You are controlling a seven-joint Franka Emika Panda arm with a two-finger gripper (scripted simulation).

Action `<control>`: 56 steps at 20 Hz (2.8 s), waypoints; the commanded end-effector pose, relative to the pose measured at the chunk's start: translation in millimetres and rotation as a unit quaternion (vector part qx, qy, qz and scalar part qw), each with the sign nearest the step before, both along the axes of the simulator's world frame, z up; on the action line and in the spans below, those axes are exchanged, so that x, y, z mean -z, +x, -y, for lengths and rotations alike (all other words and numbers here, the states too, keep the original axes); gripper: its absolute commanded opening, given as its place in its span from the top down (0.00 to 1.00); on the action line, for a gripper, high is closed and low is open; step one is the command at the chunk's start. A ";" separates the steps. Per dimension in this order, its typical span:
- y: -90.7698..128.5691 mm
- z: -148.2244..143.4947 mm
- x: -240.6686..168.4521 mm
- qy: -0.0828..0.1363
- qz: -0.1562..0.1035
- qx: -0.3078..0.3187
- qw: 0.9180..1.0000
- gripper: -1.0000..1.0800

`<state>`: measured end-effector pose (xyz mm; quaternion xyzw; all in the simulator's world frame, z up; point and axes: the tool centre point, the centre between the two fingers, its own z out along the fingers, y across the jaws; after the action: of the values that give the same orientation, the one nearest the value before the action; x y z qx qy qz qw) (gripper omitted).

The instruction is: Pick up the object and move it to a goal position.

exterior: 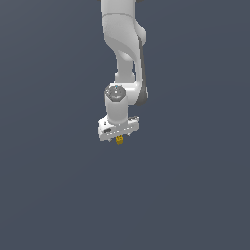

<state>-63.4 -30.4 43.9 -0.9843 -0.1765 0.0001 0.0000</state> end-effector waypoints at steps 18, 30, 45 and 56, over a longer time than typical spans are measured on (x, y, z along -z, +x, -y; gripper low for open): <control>0.0 0.4 21.6 0.000 0.000 -0.001 1.000 1.00; 11.0 34.5 -17.9 0.000 0.000 -0.001 1.000 1.00; 47.3 134.8 -134.6 0.001 0.000 -0.001 1.000 1.00; 61.8 167.1 -171.3 0.000 0.000 -0.001 1.000 1.00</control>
<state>-2.9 -195.5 212.6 -0.9842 -0.1771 -0.0003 0.0000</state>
